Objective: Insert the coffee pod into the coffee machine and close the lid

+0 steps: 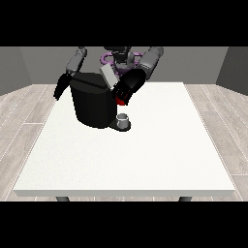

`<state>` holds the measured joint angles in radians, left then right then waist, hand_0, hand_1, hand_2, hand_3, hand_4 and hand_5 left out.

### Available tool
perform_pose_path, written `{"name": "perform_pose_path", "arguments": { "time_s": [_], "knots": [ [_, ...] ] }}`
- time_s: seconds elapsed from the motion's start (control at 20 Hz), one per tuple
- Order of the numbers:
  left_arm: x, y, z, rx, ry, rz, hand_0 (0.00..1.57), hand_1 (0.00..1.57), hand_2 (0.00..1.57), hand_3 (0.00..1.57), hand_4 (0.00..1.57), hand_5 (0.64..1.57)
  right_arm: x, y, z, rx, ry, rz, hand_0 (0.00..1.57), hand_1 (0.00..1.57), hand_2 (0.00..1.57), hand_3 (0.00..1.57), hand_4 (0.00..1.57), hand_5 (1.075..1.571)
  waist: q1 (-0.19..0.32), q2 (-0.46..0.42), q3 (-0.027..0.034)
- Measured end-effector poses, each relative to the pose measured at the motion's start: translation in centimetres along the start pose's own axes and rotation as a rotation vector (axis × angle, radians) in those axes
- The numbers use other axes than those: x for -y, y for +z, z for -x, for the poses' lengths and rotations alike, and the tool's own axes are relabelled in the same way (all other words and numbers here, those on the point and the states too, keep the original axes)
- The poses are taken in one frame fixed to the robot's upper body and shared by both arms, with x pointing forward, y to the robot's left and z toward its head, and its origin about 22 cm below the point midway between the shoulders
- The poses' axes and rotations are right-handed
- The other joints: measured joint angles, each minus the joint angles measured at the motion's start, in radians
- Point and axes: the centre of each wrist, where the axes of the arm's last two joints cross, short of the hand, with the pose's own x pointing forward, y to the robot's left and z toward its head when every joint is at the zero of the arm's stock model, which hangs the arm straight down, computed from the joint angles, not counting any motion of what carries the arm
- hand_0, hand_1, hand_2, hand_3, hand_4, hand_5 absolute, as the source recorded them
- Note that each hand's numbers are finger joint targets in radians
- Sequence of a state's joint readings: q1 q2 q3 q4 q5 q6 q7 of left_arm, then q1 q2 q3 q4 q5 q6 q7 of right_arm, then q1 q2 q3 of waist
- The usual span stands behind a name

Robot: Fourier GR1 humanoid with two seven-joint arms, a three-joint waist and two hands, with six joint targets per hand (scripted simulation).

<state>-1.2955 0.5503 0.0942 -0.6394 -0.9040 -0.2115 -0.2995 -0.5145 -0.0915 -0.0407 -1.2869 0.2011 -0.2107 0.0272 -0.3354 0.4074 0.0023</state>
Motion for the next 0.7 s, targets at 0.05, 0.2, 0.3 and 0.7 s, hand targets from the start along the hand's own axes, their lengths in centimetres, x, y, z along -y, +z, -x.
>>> {"name": "perform_pose_path", "arguments": {
  "time_s": [0.05, 0.2, 0.3, 0.7],
  "knots": [
    [-0.3, 0.0, 0.0, 0.0, -0.009, -0.007, 0.0, 0.0, 0.62, 0.49, 0.0, 1.571, -0.3, -0.1, -0.2, 0.001, 0.001, 0.005, 0.0, 0.0, 0.0, 0.0, 0.0, 1.571, 0.001, 0.007, 0.0001],
    [-0.4, 0.1, 0.2, -0.016, -0.011, 0.008, 0.0, 0.0, 0.56, 0.46, 0.0, 1.571, 0.1, -0.1, 0.2, -0.012, -0.006, -0.002, 0.0, 0.0, 0.0, 0.0, 0.09, 1.571, 0.002, -0.005, -0.0011],
    [-0.3, 0.1, 0.3, -0.019, -0.014, 0.003, 0.0, 0.0, 0.53, 0.45, 0.0, 1.571, -0.1, -0.4, -0.3, -0.012, -0.014, -0.006, 0.0, 0.0, 0.0, 0.0, 0.13, 1.571, 0.002, -0.009, -0.0015],
    [2.9, 0.6, 1.2, -0.055, 0.019, 0.061, 0.0, 0.0, 0.0, 0.06, 0.0, 1.571, 0.0, 1.3, 2.1, -0.08, -0.02, -0.014, 0.0, 0.0, 0.0, 0.0, 0.0, 1.571, 0.034, -0.085, -0.0018]
  ]
}}
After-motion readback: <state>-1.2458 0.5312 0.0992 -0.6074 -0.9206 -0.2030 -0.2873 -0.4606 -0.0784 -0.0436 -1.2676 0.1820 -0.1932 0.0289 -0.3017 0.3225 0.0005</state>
